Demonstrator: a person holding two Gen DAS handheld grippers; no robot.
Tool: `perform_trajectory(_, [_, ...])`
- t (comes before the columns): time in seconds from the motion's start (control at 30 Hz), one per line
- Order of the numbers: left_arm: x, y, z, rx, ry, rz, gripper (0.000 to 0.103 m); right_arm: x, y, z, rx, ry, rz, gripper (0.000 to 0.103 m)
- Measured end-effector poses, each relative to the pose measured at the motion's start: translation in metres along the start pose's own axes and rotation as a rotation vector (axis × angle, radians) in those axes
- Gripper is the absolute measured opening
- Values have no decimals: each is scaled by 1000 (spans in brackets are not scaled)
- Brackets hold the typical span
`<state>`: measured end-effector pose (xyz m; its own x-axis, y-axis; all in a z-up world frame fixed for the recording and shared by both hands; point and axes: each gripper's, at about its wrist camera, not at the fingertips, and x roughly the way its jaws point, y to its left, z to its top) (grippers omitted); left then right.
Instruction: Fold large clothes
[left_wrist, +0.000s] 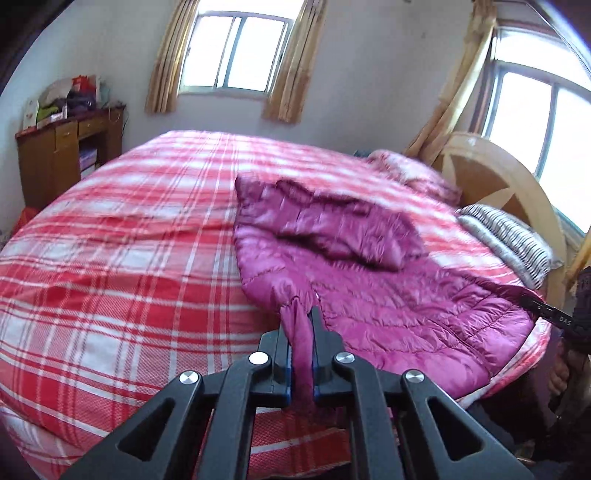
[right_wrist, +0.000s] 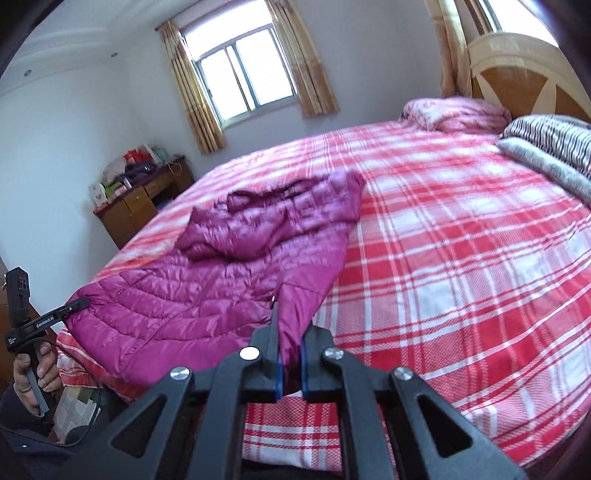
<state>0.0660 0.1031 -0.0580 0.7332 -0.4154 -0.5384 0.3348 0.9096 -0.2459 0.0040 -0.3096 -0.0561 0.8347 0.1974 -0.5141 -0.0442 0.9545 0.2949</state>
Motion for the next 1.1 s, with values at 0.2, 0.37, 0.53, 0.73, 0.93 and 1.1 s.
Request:
perform_trajectory(0.2, [-43, -6, 12, 19, -93, -62, 6, -45, 13, 12, -6, -90, 25, 8])
perform_trajectory(0.37, [-73, -10, 26, 11, -154, -141, 6, -74, 22, 18, -16, -152, 44, 8])
perform_trajectory(0.53, [-69, -1, 35, -14, -163, -165, 6, -80, 17, 30, 8, -218, 81, 8])
perform_trajectory(0.73, [-16, 9, 55, -20, -126, -103, 6, -36, 15, 54, 3, -233, 32, 8])
perform_trajectory(0.93, [28, 18, 90, -45, -114, -64, 6, -3, 12, 84, 9, -256, -2, 8])
perform_trajectory(1.1, [63, 20, 108, -31, -90, -38, 6, 27, 5, 98, 7, -233, -32, 8])
